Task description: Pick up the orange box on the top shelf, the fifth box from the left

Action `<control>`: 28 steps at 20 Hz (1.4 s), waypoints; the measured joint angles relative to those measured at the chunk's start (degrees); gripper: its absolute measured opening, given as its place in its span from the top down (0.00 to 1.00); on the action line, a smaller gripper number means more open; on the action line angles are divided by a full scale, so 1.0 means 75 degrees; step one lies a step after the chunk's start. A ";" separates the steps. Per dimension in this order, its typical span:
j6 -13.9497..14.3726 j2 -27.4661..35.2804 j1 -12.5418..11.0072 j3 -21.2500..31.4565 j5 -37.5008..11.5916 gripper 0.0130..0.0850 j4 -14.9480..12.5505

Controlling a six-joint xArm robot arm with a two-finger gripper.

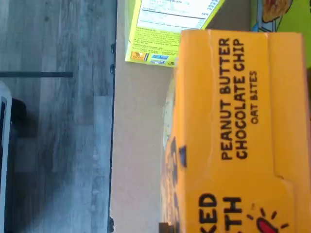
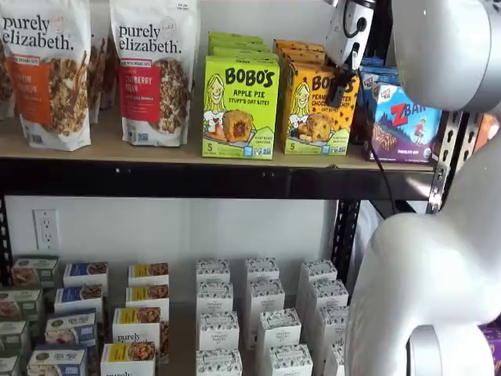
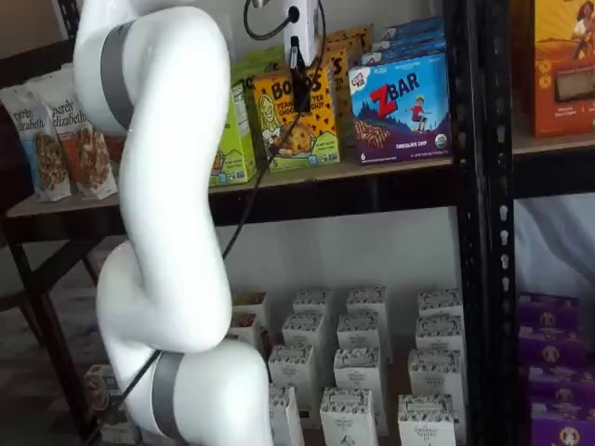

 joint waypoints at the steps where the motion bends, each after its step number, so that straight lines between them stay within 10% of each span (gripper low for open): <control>1: 0.0000 0.0003 -0.0001 -0.0004 0.0002 0.50 0.0016; 13: -0.0034 -0.0007 -0.0052 -0.0026 0.0036 0.83 0.0078; 28: -0.0030 -0.0399 -0.0076 0.0163 0.0300 0.83 0.0035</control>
